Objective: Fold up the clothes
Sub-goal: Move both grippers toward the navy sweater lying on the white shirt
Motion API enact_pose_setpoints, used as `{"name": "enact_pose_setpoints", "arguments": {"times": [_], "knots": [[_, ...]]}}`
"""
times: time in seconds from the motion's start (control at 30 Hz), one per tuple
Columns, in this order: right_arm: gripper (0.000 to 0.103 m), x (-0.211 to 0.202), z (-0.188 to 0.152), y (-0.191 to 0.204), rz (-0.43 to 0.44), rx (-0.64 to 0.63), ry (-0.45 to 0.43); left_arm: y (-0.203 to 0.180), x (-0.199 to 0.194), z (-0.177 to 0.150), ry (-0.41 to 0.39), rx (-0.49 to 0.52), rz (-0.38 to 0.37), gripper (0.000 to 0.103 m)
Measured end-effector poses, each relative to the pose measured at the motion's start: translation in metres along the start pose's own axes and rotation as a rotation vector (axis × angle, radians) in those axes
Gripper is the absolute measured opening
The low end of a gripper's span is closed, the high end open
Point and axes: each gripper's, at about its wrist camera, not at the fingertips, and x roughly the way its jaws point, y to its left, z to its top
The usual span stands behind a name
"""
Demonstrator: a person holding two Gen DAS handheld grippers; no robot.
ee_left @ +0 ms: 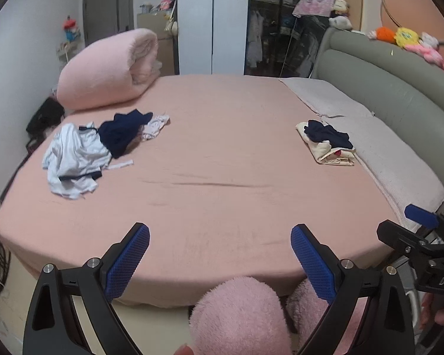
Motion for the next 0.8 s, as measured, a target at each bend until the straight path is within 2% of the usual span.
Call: {"name": "enact_pose_setpoints", "arguments": {"times": [0.17, 0.27, 0.33, 0.43, 0.5, 0.63, 0.8], "knots": [[0.103, -0.006, 0.006, -0.011, -0.072, -0.030, -0.016, 0.011, 0.004, 0.000, -0.020, -0.012, 0.027, 0.097], [0.103, -0.009, 0.000, 0.012, -0.116, -0.088, -0.041, 0.004, 0.014, 0.002, -0.004, 0.002, 0.061, 0.097], [0.103, -0.014, -0.005, 0.034, -0.116, -0.122, -0.059, 0.000, 0.011, 0.000, -0.003, 0.005, 0.041, 0.097], [0.103, -0.010, -0.007, 0.070, -0.099, -0.163, -0.040, 0.011, 0.007, -0.008, 0.003, 0.013, -0.015, 0.097], [0.103, -0.008, -0.005, 0.081, -0.070, -0.174, -0.028, 0.016, 0.011, -0.008, 0.003, 0.024, -0.024, 0.097], [0.103, 0.008, 0.008, 0.067, -0.047, -0.213, -0.021, 0.030, 0.012, 0.003, -0.019, -0.002, -0.021, 0.097], [0.103, 0.024, 0.043, 0.065, 0.045, -0.242, -0.015, 0.061, 0.027, 0.025, -0.006, -0.023, -0.010, 0.097]]}}
